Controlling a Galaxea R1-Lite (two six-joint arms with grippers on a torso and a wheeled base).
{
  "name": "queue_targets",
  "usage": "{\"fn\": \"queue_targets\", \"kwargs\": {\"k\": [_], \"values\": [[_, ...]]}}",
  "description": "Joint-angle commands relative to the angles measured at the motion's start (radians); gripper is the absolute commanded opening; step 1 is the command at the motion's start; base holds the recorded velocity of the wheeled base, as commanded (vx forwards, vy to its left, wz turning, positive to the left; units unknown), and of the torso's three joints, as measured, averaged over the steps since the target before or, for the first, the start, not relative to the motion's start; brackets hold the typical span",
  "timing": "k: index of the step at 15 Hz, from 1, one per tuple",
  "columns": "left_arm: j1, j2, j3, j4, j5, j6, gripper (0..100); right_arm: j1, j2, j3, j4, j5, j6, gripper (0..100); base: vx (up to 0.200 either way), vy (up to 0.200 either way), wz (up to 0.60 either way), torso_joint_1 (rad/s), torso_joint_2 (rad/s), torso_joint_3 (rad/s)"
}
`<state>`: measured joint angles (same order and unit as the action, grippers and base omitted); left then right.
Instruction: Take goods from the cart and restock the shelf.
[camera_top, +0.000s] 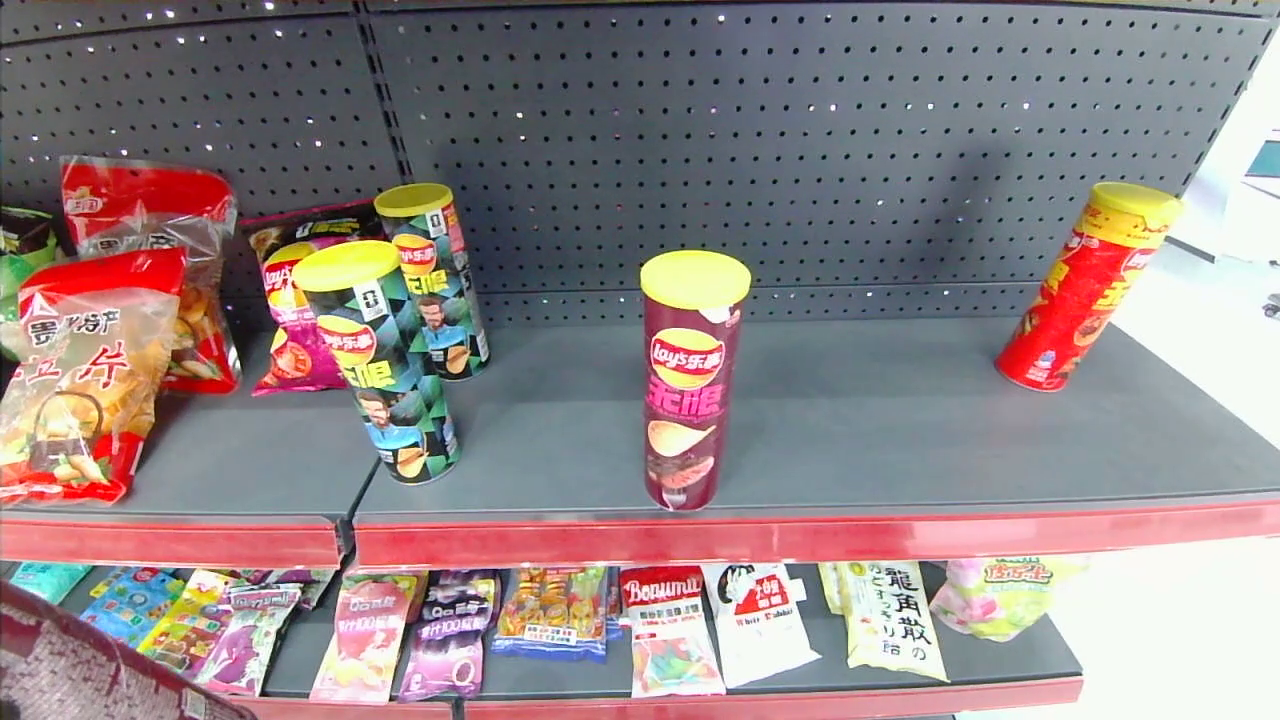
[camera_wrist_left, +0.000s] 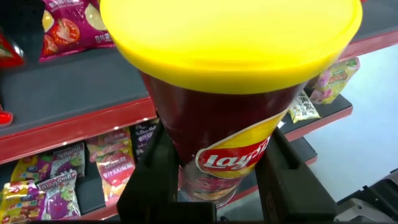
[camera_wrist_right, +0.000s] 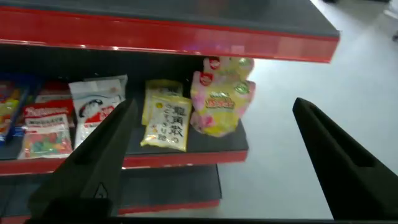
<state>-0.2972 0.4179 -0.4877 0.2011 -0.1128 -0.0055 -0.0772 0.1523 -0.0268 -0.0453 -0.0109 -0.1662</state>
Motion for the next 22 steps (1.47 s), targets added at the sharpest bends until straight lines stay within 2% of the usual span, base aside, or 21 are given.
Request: {"fn": "queue_targets", "kwargs": {"k": [1,3,5,7,8,10,12,16,17,18,20,22], "values": [[0.0,-0.016,0.012,-0.002,-0.008,0.002,0,0.008,-0.059,0.018,-0.01,0.051,0.005,100,0.0,0.0,0.0,0.0,0.0,0.0],[0.0,-0.03,0.017,0.0,-0.013,0.002,0,0.008,-0.059,0.018,-0.005,0.066,0.074,100,0.0,0.0,0.0,0.0,0.0,0.0],[0.001,-0.033,0.015,0.001,-0.01,0.002,0,-0.021,-0.023,0.007,0.024,0.035,0.149,100,0.0,0.0,0.0,0.0,0.0,0.0],[0.003,-0.034,0.014,0.001,-0.002,0.022,0,-0.038,-0.057,0.008,0.021,0.035,0.102,100,0.0,0.0,0.0,0.0,0.0,0.0],[0.003,-0.034,0.015,0.003,0.001,0.05,0,-0.038,-0.054,0.019,-0.004,0.038,0.057,100,0.0,0.0,0.0,0.0,0.0,0.0],[0.001,-0.03,0.017,0.003,-0.002,0.055,0,-0.035,-0.053,0.021,-0.01,0.043,0.056,100,0.0,0.0,0.0,0.0,0.0,0.0],[0.001,-0.028,0.027,0.001,-0.001,0.055,0,-0.013,-0.054,0.024,-0.005,0.158,0.047,100,0.0,0.0,0.0,0.0,0.0,0.0],[0.001,-0.033,0.026,0.0,-0.002,0.056,0,-0.049,-0.054,0.027,0.041,0.084,0.106,100,0.0,0.0,0.0,0.0,0.0,0.0],[0.001,-0.034,0.027,0.0,-0.002,0.056,0,-0.042,-0.053,0.025,0.045,0.084,0.122,100,0.0,0.0,0.0,0.0,0.0,0.0],[0.001,-0.03,0.027,0.0,-0.002,0.056,0,0.005,-0.037,0.024,0.047,0.075,0.163,100,0.0,0.0,0.0,0.0,0.0,0.0],[0.001,-0.03,0.027,0.001,-0.002,0.056,0,0.123,-0.088,0.025,0.044,0.074,0.152,100,0.0,0.0,0.0,0.0,0.0,0.0],[0.001,-0.031,0.027,0.001,-0.002,0.056,0,0.103,-0.096,0.024,0.05,0.069,0.174,100,0.0,0.0,0.0,0.0,0.0,0.0]]}}
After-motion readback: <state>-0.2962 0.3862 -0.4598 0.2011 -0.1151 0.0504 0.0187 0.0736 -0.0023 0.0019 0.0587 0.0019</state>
